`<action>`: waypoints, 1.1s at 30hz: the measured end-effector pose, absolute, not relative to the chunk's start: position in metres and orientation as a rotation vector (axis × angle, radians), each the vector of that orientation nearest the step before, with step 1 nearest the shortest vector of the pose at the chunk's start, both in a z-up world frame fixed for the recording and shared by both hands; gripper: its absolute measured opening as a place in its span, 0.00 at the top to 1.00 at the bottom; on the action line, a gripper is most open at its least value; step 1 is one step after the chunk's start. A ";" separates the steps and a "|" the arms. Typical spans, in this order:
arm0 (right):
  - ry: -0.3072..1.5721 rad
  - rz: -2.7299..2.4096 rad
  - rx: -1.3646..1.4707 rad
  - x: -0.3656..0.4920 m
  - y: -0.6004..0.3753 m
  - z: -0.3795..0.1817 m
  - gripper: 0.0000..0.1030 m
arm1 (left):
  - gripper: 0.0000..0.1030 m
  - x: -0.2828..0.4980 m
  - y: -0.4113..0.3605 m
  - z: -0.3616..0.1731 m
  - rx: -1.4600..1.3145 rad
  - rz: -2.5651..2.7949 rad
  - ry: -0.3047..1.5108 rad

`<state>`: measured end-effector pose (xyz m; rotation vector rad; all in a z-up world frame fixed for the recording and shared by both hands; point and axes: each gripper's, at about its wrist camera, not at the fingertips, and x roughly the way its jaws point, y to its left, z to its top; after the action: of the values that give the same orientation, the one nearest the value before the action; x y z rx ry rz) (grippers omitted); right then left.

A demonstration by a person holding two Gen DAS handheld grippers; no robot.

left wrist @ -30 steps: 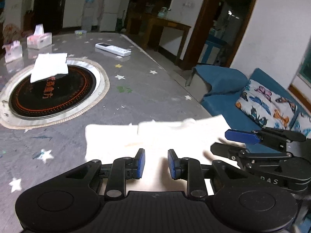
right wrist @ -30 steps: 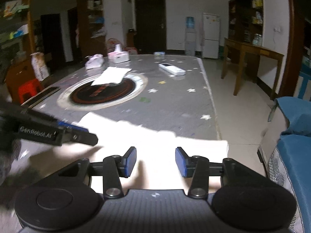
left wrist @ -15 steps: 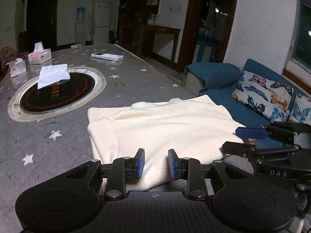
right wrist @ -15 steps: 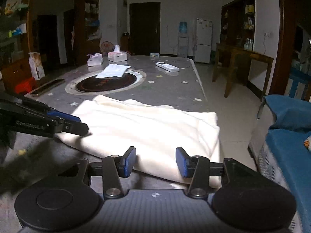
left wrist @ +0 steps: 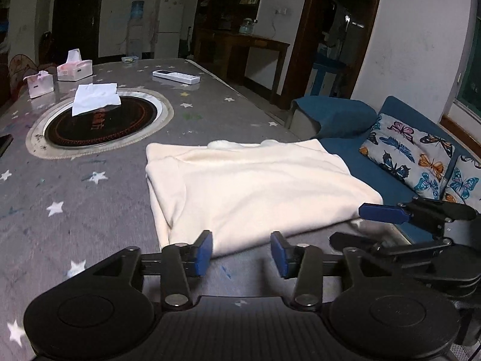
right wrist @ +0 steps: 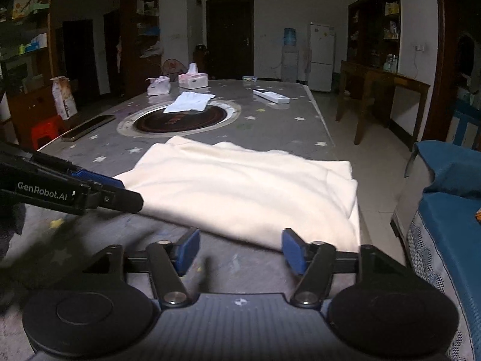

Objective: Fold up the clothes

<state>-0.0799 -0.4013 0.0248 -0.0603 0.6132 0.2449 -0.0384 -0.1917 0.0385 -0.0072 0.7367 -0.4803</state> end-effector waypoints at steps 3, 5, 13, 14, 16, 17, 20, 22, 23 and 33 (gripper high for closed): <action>0.617 0.254 -0.053 -0.088 -0.398 0.024 0.25 | 0.40 -0.048 -0.189 0.039 -0.017 -0.463 0.741; 0.622 0.257 -0.044 -0.093 -0.396 0.023 0.18 | 0.34 -0.055 -0.187 0.039 -0.020 -0.453 0.741; 0.629 0.250 -0.033 -0.112 -0.388 0.022 0.09 | 0.12 -0.075 -0.181 0.039 -0.020 -0.423 0.734; 0.629 0.248 -0.033 -0.114 -0.387 0.022 0.06 | 0.11 -0.077 -0.180 0.039 -0.021 -0.419 0.731; 0.628 0.242 -0.034 -0.118 -0.385 0.022 0.02 | 0.06 -0.082 -0.178 0.040 -0.020 -0.412 0.726; 0.628 0.239 -0.035 -0.120 -0.384 0.022 0.00 | 0.05 -0.084 -0.177 0.040 -0.019 -0.409 0.723; 0.626 0.228 -0.045 -0.124 -0.381 0.024 0.00 | 0.01 -0.091 -0.172 0.040 -0.022 -0.401 0.715; 0.623 0.221 -0.052 -0.127 -0.379 0.024 0.00 | 0.00 -0.096 -0.169 0.040 -0.030 -0.397 0.713; 0.622 0.218 -0.056 -0.129 -0.378 0.025 0.00 | 0.00 -0.098 -0.167 0.040 -0.034 -0.396 0.713; 0.614 0.188 -0.045 -0.141 -0.375 0.026 0.00 | 0.00 -0.116 -0.157 0.038 -0.049 -0.370 0.720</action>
<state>-0.1411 -0.3747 0.0258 -0.0448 0.6138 0.1878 -0.1155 -0.1567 0.0376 -0.0486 0.7196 -0.3704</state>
